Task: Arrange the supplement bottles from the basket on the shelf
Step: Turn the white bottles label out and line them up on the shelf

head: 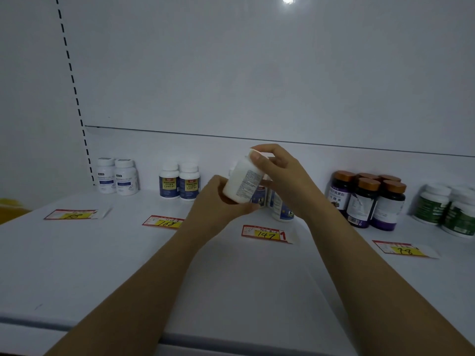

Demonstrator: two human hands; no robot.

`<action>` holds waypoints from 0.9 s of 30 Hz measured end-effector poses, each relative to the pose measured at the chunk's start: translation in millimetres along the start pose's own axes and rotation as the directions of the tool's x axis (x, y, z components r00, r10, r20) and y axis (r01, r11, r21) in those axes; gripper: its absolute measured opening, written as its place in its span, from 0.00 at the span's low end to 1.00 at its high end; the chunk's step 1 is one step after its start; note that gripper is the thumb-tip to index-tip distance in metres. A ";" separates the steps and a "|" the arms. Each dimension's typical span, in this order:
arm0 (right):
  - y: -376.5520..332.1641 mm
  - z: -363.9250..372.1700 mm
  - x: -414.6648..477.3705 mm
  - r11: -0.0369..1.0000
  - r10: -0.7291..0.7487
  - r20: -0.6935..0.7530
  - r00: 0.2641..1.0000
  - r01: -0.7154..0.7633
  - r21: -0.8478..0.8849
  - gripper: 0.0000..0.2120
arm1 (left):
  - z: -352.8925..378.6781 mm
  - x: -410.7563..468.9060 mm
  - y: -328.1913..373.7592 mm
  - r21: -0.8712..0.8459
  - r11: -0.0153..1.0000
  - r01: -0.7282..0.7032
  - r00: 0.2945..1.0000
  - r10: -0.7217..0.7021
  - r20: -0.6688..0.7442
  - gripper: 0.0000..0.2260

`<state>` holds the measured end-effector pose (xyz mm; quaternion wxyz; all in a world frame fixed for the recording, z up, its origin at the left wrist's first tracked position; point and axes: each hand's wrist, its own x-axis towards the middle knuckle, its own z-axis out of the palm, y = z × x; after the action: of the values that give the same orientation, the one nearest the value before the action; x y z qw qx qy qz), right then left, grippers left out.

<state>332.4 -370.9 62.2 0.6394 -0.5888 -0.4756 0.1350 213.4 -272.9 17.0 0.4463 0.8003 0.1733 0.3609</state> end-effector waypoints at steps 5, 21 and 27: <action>0.5 -8.1 -1.6 0.998 0.002 -0.013 1.000 -0.002 0.058 0.08 | 0.0 0.3 0.0 -0.115 0.993 0.037 0.999 -0.032 0.044 0.26; 5.1 -11.0 0.6 0.989 -0.004 0.028 1.000 0.000 0.145 0.11 | -3.7 -3.3 4.5 -0.257 0.961 0.098 0.977 -0.044 0.208 0.18; 8.5 1.3 -0.4 1.000 0.018 0.003 1.000 -0.018 -0.020 0.13 | 0.1 -0.5 1.0 -0.160 0.986 0.056 0.995 -0.042 0.091 0.23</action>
<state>334.5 -368.0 54.3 0.6316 -0.5992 -0.4726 0.1371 213.1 -273.8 17.5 0.5258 0.7718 0.1436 0.3275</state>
